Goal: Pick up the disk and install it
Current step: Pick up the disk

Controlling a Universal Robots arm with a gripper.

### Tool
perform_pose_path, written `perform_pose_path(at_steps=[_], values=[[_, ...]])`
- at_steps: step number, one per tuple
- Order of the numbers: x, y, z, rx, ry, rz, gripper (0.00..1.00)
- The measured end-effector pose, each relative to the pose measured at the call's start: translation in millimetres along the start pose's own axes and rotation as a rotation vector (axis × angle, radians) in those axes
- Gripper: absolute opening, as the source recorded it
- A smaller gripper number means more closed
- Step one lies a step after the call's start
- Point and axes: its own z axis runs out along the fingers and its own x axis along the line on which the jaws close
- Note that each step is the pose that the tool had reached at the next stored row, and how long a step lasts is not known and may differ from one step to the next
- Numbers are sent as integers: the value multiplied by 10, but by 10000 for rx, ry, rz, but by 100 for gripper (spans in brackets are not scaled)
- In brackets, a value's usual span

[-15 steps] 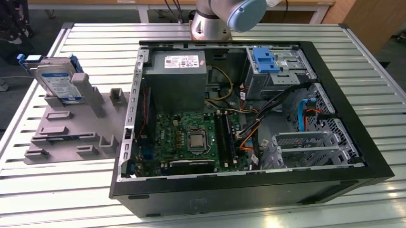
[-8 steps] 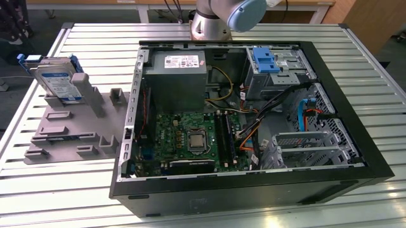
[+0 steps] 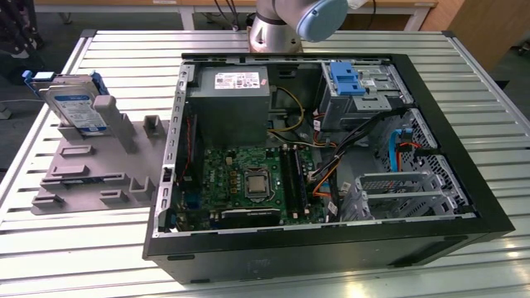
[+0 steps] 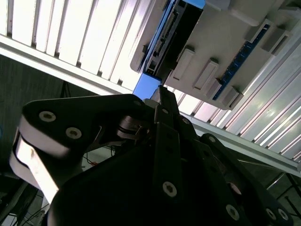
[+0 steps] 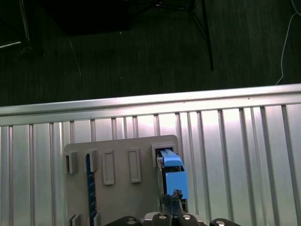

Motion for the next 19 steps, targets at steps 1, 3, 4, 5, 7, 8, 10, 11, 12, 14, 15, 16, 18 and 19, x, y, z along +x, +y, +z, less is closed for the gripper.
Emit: perform_pose_path(at_steps=[1, 3, 4, 5, 7, 8, 10, 11, 12, 14, 15, 16, 18, 19], values=[[0, 0, 0, 0, 0, 0, 11], [0, 0, 0, 0, 0, 0, 11], [0, 0, 0, 1, 0, 0, 11], [0, 1, 0, 0, 0, 0, 17], [0, 1, 1, 1, -1, 0, 23], [0, 1, 1, 1, 0, 0, 29], [0, 1, 0, 0, 0, 0, 35], [0, 1, 0, 0, 0, -1, 41], [0, 1, 0, 1, 0, 0, 47], [0, 1, 0, 1, 0, 0, 47], [0, 2, 0, 0, 0, 0, 47], [0, 2, 0, 0, 0, 0, 47], [0, 3, 0, 1, 0, 0, 47], [0, 4, 0, 0, 0, 0, 47]])
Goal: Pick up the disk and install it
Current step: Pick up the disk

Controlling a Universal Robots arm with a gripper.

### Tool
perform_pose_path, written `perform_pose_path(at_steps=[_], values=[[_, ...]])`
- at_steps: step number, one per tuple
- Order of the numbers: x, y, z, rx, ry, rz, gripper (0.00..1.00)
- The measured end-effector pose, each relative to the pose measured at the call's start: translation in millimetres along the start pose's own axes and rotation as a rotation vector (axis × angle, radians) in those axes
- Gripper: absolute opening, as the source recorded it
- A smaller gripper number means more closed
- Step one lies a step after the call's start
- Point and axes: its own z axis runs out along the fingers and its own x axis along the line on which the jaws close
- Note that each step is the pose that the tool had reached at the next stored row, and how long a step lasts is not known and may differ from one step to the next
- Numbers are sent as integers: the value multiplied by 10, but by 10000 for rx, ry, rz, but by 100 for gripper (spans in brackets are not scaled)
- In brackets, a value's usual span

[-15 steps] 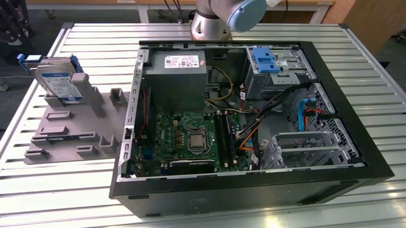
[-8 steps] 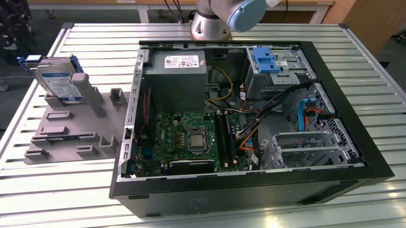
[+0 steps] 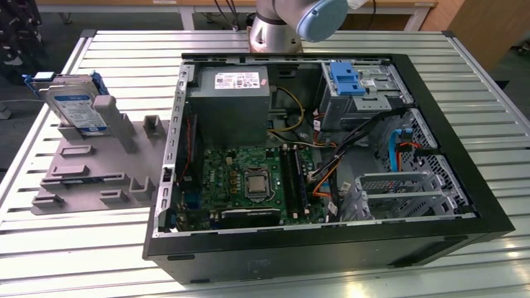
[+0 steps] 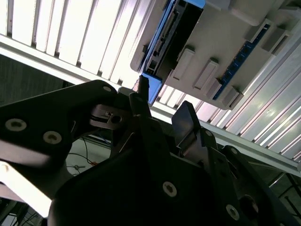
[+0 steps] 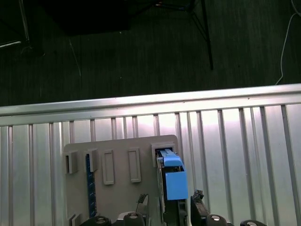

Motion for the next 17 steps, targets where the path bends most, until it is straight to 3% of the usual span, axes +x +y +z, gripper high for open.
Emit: perform_pose_path(at_steps=[11, 17], values=[[0, 1, 2, 0, 1, -12, 47], [8, 26, 68, 2, 19, -449, 47]])
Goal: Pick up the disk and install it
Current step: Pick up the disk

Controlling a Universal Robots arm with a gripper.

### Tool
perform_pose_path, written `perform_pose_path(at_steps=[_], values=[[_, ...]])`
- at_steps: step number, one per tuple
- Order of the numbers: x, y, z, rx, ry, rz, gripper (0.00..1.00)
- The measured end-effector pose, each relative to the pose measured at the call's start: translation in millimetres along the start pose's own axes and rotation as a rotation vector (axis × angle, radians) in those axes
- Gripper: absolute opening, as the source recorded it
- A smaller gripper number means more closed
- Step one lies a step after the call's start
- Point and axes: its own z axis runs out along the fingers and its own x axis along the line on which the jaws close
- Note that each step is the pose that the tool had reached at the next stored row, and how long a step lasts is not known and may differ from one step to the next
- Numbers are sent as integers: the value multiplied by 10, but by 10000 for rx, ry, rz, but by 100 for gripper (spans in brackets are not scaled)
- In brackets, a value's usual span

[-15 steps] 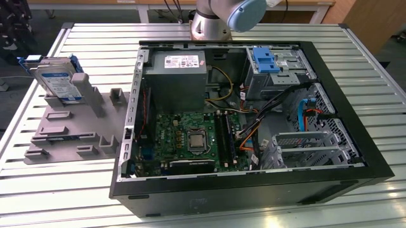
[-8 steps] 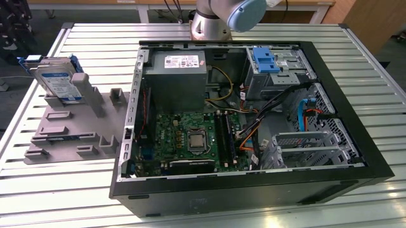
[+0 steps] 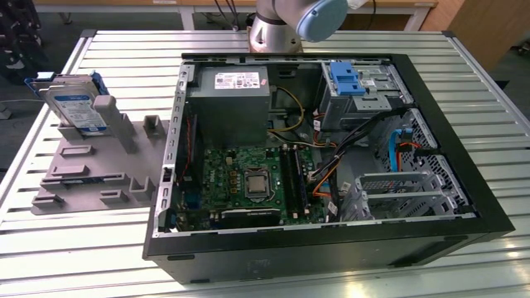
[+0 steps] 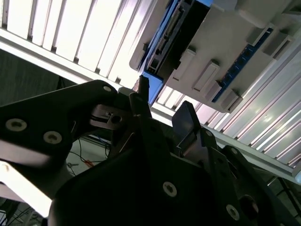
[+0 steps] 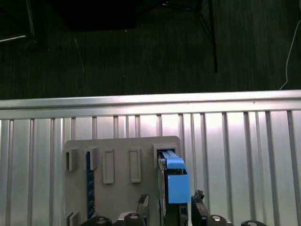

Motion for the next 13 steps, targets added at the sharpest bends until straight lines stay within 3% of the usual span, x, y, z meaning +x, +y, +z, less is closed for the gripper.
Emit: perform_pose_path(at_steps=[6, 13], values=[[2, 17, 41, 21, -2, -4, 47], [2, 18, 43, 22, -2, -4, 47]])
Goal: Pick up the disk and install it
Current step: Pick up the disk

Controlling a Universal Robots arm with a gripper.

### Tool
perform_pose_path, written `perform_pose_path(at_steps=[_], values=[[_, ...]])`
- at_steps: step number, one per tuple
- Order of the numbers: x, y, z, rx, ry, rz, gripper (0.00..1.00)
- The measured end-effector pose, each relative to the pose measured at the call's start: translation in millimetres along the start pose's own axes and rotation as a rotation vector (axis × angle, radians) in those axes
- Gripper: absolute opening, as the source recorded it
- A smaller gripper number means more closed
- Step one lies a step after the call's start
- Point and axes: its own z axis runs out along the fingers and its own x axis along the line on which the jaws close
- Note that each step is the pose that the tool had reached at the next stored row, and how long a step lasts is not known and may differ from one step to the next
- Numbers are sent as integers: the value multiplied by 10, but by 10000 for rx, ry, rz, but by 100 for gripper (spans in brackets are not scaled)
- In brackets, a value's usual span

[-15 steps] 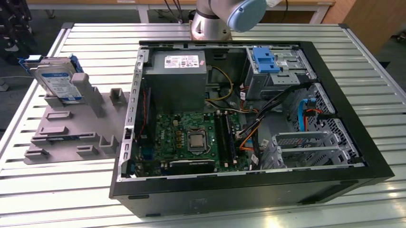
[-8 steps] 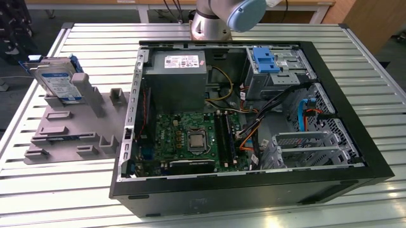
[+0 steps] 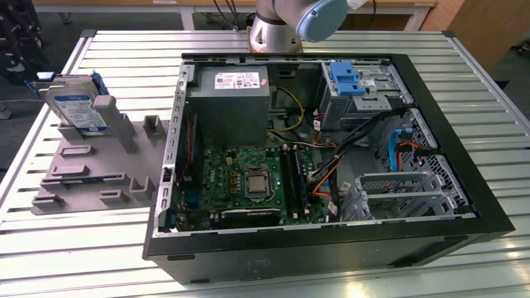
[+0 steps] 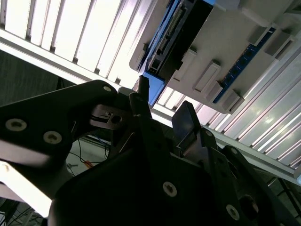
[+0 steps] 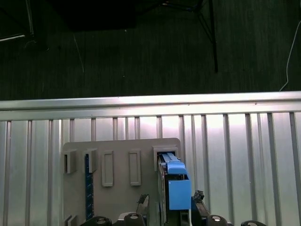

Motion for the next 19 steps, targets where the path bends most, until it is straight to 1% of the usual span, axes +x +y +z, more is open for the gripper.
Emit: perform_pose_path(at_steps=[4, 5, 6, 7, 14, 15, 16, 18, 19], values=[[0, 1, 1, 0, 0, 0, 48], [0, 1, 1, 0, 0, 0, 54], [0, 1, 2, 0, 0, 0, 54], [0, 1, 2, 0, 1, 0, 60], [0, 2, 4, 0, 0, 0, 60], [0, 2, 4, 0, 0, 0, 62], [0, 2, 4, 0, 0, 0, 67], [0, 3, 4, 0, 1, 0, 67], [0, 3, 5, 0, 0, 0, 74]])
